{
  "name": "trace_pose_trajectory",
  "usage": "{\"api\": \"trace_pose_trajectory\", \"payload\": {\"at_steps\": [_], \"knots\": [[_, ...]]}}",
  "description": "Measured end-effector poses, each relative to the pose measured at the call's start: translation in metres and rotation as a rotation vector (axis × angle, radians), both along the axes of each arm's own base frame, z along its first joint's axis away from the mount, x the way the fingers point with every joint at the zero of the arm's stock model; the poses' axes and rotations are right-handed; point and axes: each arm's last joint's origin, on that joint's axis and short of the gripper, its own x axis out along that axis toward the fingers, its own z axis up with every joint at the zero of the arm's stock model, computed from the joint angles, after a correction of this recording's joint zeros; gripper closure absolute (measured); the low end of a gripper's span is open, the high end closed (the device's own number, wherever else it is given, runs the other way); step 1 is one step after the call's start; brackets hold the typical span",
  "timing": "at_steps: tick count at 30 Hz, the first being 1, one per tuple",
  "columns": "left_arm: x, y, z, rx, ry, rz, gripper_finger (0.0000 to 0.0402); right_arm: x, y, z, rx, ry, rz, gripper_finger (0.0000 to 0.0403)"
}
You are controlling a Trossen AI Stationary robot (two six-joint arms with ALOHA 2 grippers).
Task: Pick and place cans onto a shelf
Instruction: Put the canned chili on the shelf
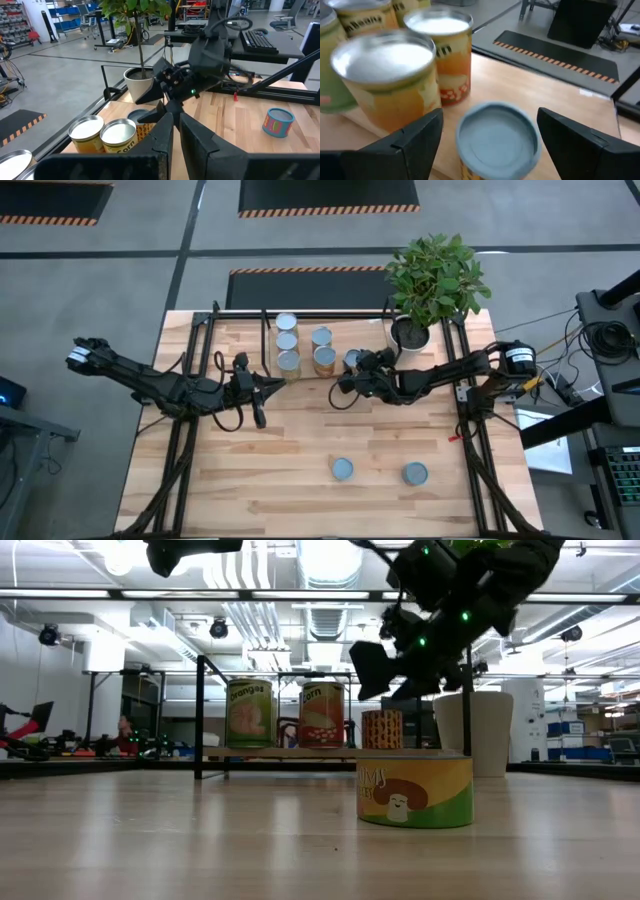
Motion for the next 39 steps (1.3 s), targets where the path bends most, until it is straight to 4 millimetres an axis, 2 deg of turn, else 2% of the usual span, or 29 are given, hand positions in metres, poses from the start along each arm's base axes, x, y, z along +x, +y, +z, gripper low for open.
{"api": "trace_pose_trajectory", "payload": {"at_steps": [7, 13, 16, 18, 21, 25, 26, 32, 39], "knots": [[0.000, 0.000, 0.000, 0.000, 0.000, 0.000, 0.0387, 0.002, 0.003, 0.045, -0.021, 0.090, 0.034, 0.0111], [0.000, 0.000, 0.000, 0.000, 0.001, 0.000, 0.0387, 0.003, 0.012, 0.086, -0.010, 0.289, 0.144, 0.0130], [0.000, 0.000, 0.000, 0.000, 0.001, 0.000, 0.0387, 0.003, 0.013, 0.105, 0.052, 0.412, 0.313, 0.0154], [0.000, 0.000, 0.000, 0.000, 0.000, 0.000, 0.0387, 0.004, 0.010, 0.112, 0.117, 0.481, 0.454, 0.0183], [0.000, 0.000, 0.000, 0.000, 0.000, 0.000, 0.0387, 0.004, 0.000, 0.115, 0.189, 0.612, 0.652, 0.0249], [0.000, 0.000, 0.000, 0.000, -0.001, 0.000, 0.0387, 0.001, -0.021, 0.116, 0.130, 0.699, 0.701, 0.0361], [0.000, 0.000, 0.000, -0.001, -0.002, 0.000, 0.0387, 0.000, -0.027, 0.115, 0.113, 0.720, 0.709, 0.0377], [0.000, 0.000, 0.000, 0.014, 0.005, -0.002, 0.0387, -0.001, -0.048, 0.107, 0.123, 0.679, 0.707, 0.0393], [0.000, 0.000, 0.000, 0.016, 0.005, -0.003, 0.0387, 0.000, -0.050, 0.086, 0.105, 0.654, 0.725, 0.0394]]}}
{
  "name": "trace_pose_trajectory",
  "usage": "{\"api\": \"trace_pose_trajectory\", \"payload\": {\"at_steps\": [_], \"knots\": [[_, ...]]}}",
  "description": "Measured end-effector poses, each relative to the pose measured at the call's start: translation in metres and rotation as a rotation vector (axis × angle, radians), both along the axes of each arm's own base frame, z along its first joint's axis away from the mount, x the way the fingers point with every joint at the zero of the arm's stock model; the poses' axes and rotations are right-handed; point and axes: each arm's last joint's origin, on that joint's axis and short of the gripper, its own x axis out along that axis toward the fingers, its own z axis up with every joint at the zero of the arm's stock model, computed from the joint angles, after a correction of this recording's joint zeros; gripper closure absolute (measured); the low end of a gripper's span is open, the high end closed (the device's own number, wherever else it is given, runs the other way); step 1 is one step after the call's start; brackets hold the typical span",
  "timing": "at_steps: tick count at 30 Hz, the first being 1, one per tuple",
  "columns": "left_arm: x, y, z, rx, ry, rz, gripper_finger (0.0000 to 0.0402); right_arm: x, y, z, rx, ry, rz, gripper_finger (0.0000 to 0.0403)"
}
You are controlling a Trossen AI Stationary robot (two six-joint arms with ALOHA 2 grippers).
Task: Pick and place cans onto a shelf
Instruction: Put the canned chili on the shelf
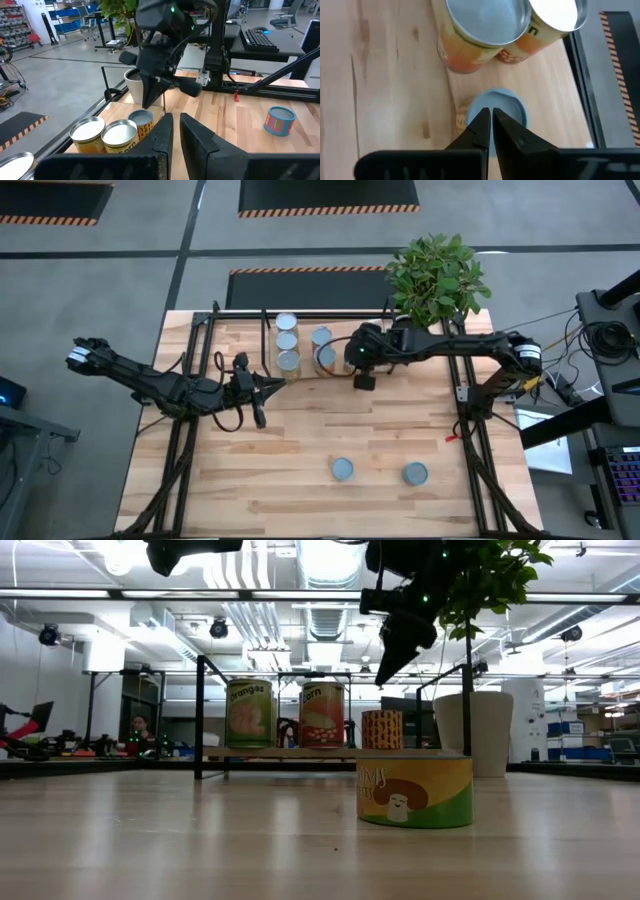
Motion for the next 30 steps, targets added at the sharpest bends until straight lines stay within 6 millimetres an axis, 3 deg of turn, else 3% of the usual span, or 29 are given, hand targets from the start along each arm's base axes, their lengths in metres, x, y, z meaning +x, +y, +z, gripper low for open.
{"api": "trace_pose_trajectory", "payload": {"at_steps": [16, 25, 30], "knots": [[0.000, 0.000, 0.000, 0.000, -0.001, 0.000, 0.0387, -0.008, 0.002, -0.047, -0.003, -0.005, 0.008, 0.0394], [0.000, 0.000, 0.000, -0.001, -0.005, 0.000, 0.0387, -0.009, 0.002, -0.052, -0.012, -0.028, -0.017, 0.0394], [0.000, 0.000, 0.001, -0.002, -0.005, 0.000, 0.0387, -0.010, -0.002, -0.047, -0.148, 0.038, -0.034, 0.0394]]}}
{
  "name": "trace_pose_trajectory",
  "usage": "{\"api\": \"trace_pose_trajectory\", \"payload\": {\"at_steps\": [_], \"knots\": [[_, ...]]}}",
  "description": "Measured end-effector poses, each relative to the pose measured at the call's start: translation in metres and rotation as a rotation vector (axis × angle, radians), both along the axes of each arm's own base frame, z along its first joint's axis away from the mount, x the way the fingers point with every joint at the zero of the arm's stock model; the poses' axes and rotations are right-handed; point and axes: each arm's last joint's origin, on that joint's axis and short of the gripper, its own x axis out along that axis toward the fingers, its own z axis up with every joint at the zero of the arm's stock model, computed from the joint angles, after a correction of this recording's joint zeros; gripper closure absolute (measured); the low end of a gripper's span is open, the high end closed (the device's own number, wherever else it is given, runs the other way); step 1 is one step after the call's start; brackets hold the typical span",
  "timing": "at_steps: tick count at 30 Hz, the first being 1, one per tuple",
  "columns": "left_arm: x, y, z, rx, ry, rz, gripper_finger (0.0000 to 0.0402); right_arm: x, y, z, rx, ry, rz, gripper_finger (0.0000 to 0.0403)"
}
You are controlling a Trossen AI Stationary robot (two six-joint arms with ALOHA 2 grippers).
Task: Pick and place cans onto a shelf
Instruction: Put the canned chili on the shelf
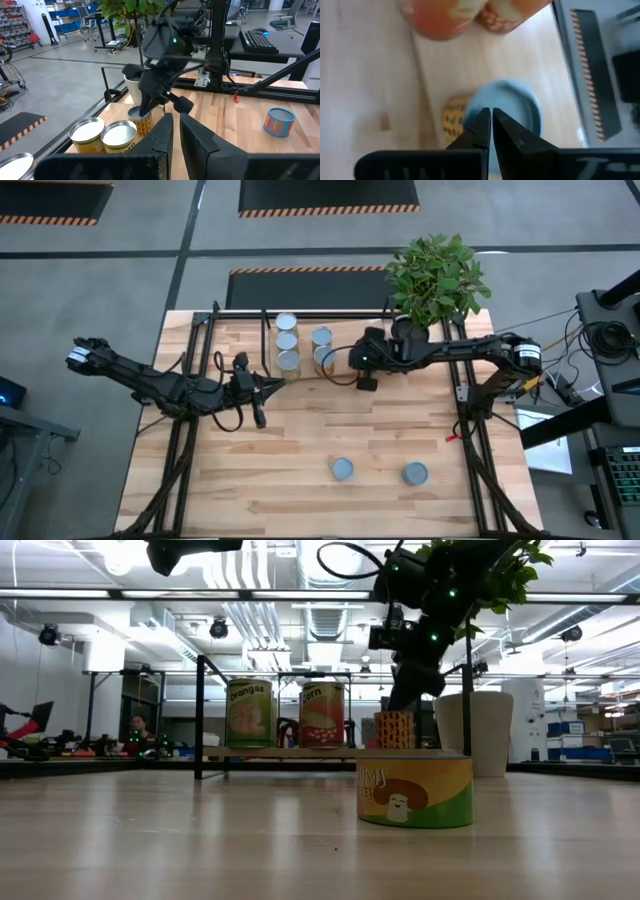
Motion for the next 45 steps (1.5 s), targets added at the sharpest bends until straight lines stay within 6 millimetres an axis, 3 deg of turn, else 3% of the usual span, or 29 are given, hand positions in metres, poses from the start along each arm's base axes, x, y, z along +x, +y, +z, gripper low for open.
{"api": "trace_pose_trajectory", "payload": {"at_steps": [12, 17, 25, 31, 35, 38, 45], "knots": [[0.000, 0.000, 0.000, 0.019, 0.008, -0.003, 0.0387, 0.010, -0.001, 0.043, 0.002, -0.036, -0.025, 0.0394], [0.000, 0.000, 0.000, 0.024, 0.010, -0.004, 0.0387, 0.002, -0.003, 0.041, 0.020, 0.051, -0.047, 0.0394], [0.000, 0.000, 0.000, 0.024, 0.009, -0.004, 0.0387, -0.003, -0.008, 0.017, 0.054, 0.137, -0.084, 0.0394], [0.000, 0.000, 0.000, 0.024, 0.009, -0.004, 0.0387, 0.006, -0.009, 0.004, 0.150, 0.057, -0.168, 0.0394], [0.000, 0.000, 0.000, 0.024, 0.008, -0.003, 0.0387, 0.016, -0.012, 0.007, 0.182, -0.088, -0.299, 0.0394], [0.000, 0.000, 0.000, 0.024, 0.009, -0.003, 0.0387, 0.021, -0.015, 0.021, 0.179, -0.167, -0.320, 0.0394], [0.000, 0.000, 0.000, 0.024, 0.009, -0.003, 0.0387, 0.019, -0.022, 0.041, 0.150, -0.102, -0.294, 0.0394]]}}
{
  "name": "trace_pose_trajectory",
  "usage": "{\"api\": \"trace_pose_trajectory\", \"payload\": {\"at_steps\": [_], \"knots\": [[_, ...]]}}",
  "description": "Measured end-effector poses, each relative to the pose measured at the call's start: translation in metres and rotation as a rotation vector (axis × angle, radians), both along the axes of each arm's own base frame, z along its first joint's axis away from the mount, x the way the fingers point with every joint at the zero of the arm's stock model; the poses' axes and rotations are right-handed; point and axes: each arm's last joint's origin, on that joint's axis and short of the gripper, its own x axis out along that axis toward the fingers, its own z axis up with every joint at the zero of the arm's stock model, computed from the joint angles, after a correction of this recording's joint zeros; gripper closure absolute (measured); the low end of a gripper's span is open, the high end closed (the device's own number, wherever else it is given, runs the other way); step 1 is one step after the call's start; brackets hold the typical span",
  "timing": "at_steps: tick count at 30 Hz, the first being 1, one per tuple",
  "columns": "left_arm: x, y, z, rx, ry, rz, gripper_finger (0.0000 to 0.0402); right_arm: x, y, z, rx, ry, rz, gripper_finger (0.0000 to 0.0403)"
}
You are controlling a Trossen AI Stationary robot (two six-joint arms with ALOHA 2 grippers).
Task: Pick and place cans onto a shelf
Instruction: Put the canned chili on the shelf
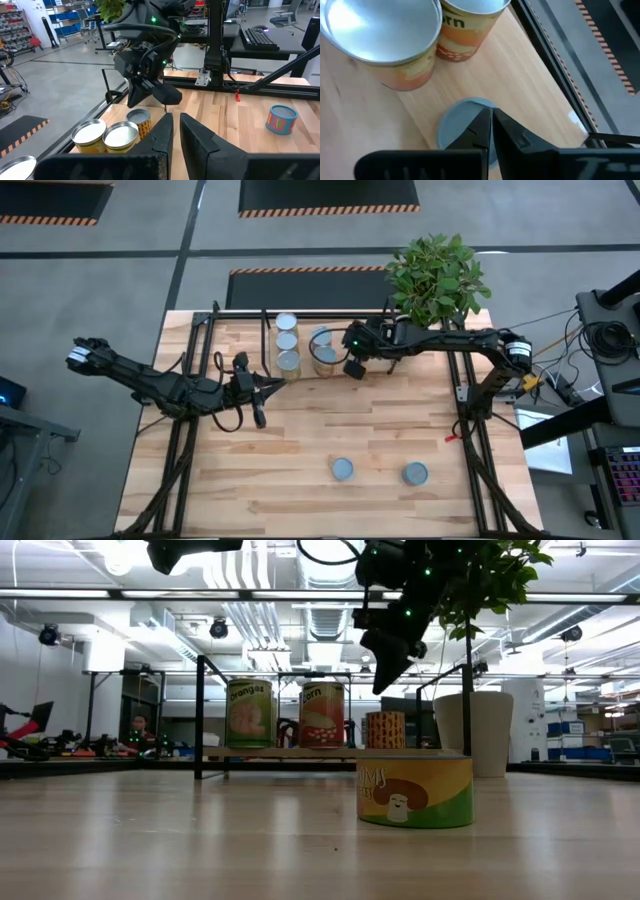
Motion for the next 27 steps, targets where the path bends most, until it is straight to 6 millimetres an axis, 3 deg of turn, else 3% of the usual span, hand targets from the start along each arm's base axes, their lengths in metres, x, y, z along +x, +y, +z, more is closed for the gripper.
{"api": "trace_pose_trajectory", "payload": {"at_steps": [15, 20, 23, 27], "knots": [[0.000, 0.000, 0.000, 0.000, 0.000, 0.000, 0.0387, -0.013, -0.010, -0.036, 0.002, 0.060, -0.006, 0.0394], [0.000, 0.000, 0.000, 0.000, 0.000, 0.000, 0.0387, -0.018, -0.012, -0.036, 0.042, 0.023, -0.196, 0.0394], [0.000, 0.000, 0.000, 0.004, 0.002, 0.000, 0.0387, -0.018, -0.006, -0.035, 0.149, -0.004, -0.207, 0.0394], [0.000, 0.000, 0.000, 0.006, 0.002, -0.001, 0.0387, -0.010, -0.003, -0.025, 0.138, -0.042, -0.182, 0.0394]]}}
